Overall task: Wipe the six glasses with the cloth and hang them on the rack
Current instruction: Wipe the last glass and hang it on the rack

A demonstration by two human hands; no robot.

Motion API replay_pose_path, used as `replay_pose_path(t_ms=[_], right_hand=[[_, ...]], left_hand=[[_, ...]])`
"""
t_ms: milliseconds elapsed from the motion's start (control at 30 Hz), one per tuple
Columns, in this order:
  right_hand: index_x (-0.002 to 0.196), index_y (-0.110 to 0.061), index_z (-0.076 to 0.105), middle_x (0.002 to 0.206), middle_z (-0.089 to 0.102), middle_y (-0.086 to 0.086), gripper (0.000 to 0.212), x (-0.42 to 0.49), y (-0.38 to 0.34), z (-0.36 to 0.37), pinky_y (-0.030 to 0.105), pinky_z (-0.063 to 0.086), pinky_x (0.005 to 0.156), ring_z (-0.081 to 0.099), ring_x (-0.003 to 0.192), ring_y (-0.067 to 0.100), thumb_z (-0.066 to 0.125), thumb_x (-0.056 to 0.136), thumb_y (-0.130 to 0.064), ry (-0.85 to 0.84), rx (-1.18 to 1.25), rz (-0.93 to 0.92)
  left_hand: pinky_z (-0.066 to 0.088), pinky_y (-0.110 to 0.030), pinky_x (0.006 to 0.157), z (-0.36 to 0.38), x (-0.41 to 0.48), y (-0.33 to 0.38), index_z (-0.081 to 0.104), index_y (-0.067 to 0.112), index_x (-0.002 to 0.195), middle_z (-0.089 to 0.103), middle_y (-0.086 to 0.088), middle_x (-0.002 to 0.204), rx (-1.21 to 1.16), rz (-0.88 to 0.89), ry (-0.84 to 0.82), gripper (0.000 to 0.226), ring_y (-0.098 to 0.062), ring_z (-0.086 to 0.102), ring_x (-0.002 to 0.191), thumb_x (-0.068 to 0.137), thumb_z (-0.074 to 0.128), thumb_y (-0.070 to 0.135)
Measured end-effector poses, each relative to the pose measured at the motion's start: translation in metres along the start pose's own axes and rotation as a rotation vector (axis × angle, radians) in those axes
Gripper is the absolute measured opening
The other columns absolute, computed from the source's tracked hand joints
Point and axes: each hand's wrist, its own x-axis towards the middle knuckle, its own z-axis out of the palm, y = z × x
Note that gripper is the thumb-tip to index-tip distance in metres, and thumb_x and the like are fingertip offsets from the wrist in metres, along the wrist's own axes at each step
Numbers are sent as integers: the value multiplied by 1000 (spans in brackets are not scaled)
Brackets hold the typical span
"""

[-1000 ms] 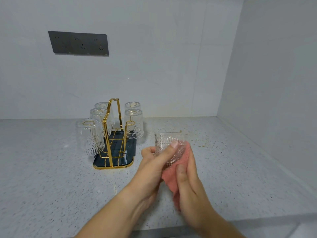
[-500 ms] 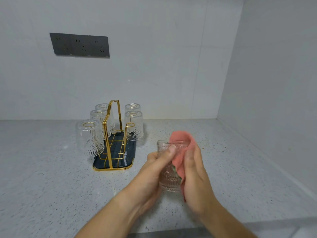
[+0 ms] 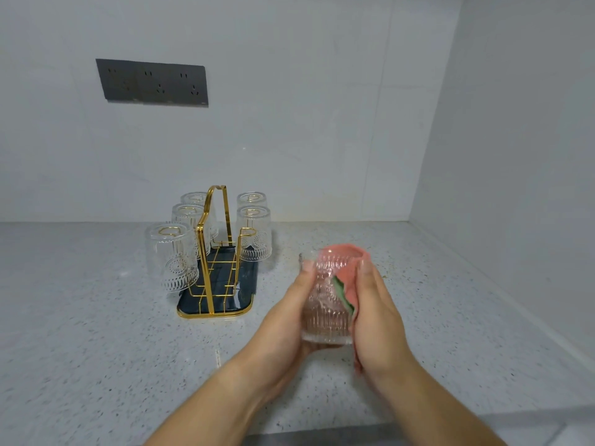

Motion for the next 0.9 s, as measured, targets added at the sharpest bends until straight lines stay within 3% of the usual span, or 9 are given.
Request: replay_pose_path(t_ms=[133, 233, 267, 333, 400, 533, 700, 833, 900], right_hand=[[132, -48, 49, 104, 76, -24, 37, -10, 6, 0, 7, 54, 75, 70, 88, -12, 27, 103, -54, -78, -87, 21], [150, -64, 17, 151, 49, -22, 58, -30, 30, 5, 26, 45, 112, 56, 129, -5, 32, 94, -74, -170, -148, -37], [149, -67, 12, 149, 51, -19, 58, -32, 34, 5, 24, 48, 107, 59, 122, -1, 32, 94, -73, -180, -173, -44], [145, -64, 26, 105, 67, -20, 50, -28, 27, 5, 15, 53, 67, 61, 73, -2, 29, 96, -69, -152, -152, -5], [125, -57, 47, 74, 69, -17, 37, -18, 10, 3, 30, 58, 53, 61, 50, 19, 31, 92, -64, -94, -103, 14], [131, -32, 58, 111, 78, -4, 48, 6, -5, 0, 24, 61, 84, 75, 100, 12, 41, 90, -53, -8, 16, -51], [131, -71, 27, 69, 71, -8, 41, -20, 2, 8, 25, 51, 46, 63, 51, 9, 31, 92, -59, -131, -182, -24], [152, -55, 11, 141, 52, -31, 60, -34, 24, 6, 6, 41, 103, 52, 128, -12, 34, 97, -50, -198, -202, -90], [152, -46, 31, 106, 64, -27, 61, -33, 18, 6, 9, 51, 77, 65, 92, -7, 33, 94, -67, -182, -213, -24]], left_hand=[[60, -42, 81, -2, 4, -1, 48, 6, 139, 77, -14, 115, -7, 44, 99, 92, -26, 77, 99, 71, 85, 55], [57, -45, 95, -7, 5, 2, 48, 0, 140, 74, -21, 123, -154, 46, 139, 85, -32, 75, 111, 81, 85, 47], [57, -45, 95, -9, 5, 3, 50, -2, 140, 73, -24, 125, -171, 49, 143, 81, -35, 73, 113, 83, 82, 47], [60, -45, 84, -11, 5, 2, 56, -2, 138, 72, -31, 119, -138, 38, 97, 70, -41, 71, 102, 91, 70, 48], [60, -42, 76, -9, 3, -1, 65, 6, 137, 73, -27, 121, -90, 22, 23, 57, -38, 72, 97, 99, 55, 47], [53, -45, 101, 0, 3, -2, 71, 15, 131, 75, -9, 128, -131, 15, 9, 49, -25, 71, 121, 102, 44, 44], [54, -40, 69, -2, 9, -5, 47, 6, 130, 78, -3, 85, -51, 142, 146, 80, -24, 77, 79, 80, 79, 59], [59, -40, 84, -7, 7, -4, 53, 6, 119, 79, -1, 87, -103, 183, 175, 70, -19, 77, 85, 73, 77, 52], [57, -49, 99, -9, 6, -4, 62, 0, 127, 78, -15, 109, -118, 159, 156, 68, -31, 75, 103, 87, 70, 55]])
